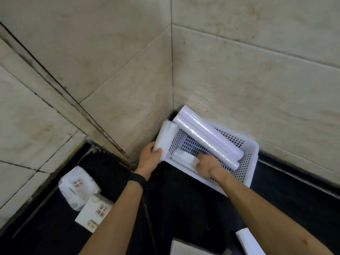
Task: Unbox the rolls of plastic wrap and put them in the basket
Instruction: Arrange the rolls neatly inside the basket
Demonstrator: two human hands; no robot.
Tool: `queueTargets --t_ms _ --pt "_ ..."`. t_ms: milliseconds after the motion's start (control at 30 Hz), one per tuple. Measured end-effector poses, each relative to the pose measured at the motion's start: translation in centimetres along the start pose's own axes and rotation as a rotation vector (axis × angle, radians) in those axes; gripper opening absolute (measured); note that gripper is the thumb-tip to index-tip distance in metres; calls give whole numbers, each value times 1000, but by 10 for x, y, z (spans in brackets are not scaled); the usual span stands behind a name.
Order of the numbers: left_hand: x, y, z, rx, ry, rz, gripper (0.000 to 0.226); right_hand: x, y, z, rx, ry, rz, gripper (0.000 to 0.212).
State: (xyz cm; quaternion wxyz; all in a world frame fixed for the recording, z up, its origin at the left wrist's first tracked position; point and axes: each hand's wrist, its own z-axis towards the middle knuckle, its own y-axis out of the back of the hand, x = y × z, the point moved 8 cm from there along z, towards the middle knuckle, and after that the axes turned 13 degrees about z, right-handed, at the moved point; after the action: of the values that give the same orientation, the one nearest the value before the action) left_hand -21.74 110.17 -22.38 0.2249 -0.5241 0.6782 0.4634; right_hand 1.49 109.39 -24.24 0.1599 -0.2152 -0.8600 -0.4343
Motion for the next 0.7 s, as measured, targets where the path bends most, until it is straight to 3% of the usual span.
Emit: queueTargets --t_ms 167,300,467,633,700 --pt "0 -3 -1 17 -13 41 24 4 1 2 -87 88 -155 36" --pt "-3 -1 -2 41 -10 76 25 1 0 4 -109 99 17 46" --pt "-13 3 -9 79 -24 128 24 5 -4 7 -82 85 119 42" --pt "-40 9 -22 112 -211 319 25 -1 13 -18 -133 86 311 58" --pt "-55 8 -25 162 -285 447 24 -16 28 -39 -208 102 424 54"
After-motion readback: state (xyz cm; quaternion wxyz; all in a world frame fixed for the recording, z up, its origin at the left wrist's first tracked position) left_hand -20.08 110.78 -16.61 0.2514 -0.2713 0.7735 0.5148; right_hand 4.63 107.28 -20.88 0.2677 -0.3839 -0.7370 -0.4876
